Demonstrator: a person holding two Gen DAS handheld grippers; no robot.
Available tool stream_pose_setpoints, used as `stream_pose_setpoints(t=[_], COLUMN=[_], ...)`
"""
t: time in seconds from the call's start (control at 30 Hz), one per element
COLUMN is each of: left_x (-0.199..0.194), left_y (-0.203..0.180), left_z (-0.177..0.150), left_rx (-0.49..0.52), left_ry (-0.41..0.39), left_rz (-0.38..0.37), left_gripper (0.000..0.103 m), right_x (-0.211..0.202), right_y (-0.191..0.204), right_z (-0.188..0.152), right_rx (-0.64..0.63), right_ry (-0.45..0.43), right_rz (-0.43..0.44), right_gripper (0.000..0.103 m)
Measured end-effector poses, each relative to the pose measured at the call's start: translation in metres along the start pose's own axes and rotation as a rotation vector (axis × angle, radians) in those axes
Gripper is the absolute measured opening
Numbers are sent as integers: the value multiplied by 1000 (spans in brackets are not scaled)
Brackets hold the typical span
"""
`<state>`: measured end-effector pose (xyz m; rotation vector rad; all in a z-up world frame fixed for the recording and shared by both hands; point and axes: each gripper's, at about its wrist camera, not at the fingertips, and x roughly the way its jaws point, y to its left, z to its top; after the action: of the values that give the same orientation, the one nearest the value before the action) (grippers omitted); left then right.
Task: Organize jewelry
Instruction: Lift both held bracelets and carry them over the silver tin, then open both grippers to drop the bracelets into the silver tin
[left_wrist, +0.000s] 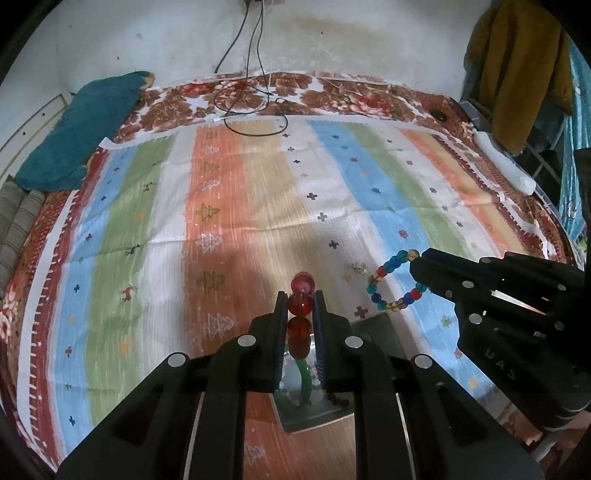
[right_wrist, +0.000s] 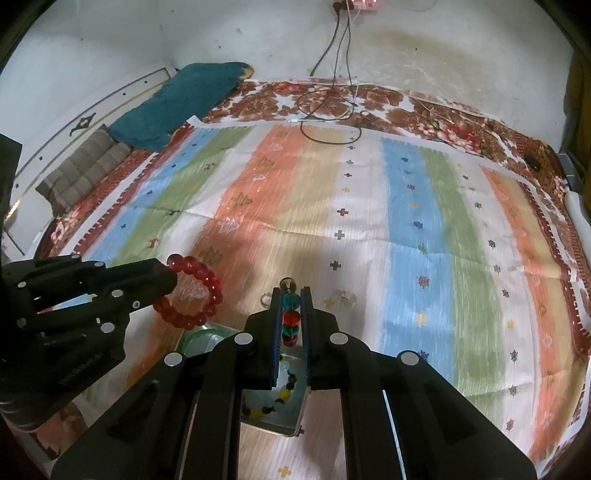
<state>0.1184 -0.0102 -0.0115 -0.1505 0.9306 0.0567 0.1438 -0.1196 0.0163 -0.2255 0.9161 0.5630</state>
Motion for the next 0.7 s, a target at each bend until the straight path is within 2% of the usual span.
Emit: stream_pose_setpoints(t=[0.7], left_x=[-36], left_y=[-4], left_z=[-38], left_rx=[4], left_ry=[-45], left_rz=[-33], left_gripper=[13], right_x=[-19], right_y=[12], right_z=[-34], right_rx=[-13], right_ry=[-1], right_rz=[13], right_gripper=[10])
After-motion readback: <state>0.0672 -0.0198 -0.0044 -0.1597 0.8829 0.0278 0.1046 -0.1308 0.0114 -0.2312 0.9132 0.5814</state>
